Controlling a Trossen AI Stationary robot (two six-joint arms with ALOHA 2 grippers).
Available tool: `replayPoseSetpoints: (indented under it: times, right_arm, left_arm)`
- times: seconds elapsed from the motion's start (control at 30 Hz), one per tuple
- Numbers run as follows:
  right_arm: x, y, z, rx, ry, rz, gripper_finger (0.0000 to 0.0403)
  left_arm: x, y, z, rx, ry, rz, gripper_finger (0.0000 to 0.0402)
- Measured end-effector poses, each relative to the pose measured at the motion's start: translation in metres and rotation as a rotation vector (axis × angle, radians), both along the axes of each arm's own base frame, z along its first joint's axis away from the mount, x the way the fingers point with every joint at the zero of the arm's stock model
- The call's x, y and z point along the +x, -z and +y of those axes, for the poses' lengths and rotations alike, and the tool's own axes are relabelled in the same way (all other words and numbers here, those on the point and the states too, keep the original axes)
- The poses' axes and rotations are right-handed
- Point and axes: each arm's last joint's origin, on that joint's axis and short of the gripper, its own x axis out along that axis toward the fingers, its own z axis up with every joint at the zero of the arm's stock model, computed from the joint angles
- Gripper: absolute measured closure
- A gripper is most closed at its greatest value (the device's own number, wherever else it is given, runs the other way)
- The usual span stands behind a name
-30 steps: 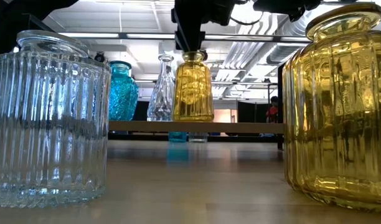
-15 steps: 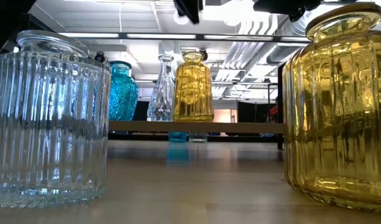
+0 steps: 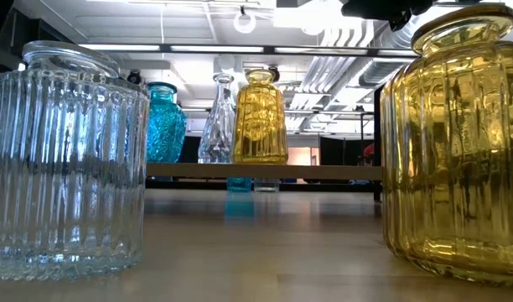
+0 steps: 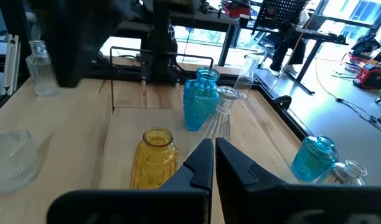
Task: Sort vases onto shelf
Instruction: Put the bottom left yellow vase on the shelf
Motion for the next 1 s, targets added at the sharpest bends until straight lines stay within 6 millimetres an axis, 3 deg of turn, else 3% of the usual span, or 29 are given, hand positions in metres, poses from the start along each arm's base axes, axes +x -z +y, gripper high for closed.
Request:
replayPoseSetpoints:
  times: [0.2,0.43,0.63,0.77,1.0]
  right_arm:
    - [0.0,0.0,0.0,0.019,0.001,-0.002,0.04]
    - [0.006,0.004,0.001,0.04,-0.008,-0.002,0.0367]
    - [0.026,0.013,-0.003,0.032,0.0,-0.015,0.0328]
    - [0.04,0.018,0.001,0.061,0.004,0.017,0.0279]
    - [0.076,0.036,0.017,0.205,0.041,0.066,0.0159]
  left_arm:
    - [-0.022,0.008,-0.009,-0.103,0.07,-0.189,0.0401]
    - [-0.076,0.026,0.0,-0.241,0.007,-0.416,0.0401]
    - [-0.127,0.045,0.008,-0.282,-0.059,-0.64,0.0401]
    - [-0.158,0.054,0.014,-0.276,-0.081,-0.8,0.0401]
    - [-0.203,0.065,0.026,-0.254,-0.155,-0.969,0.0401]
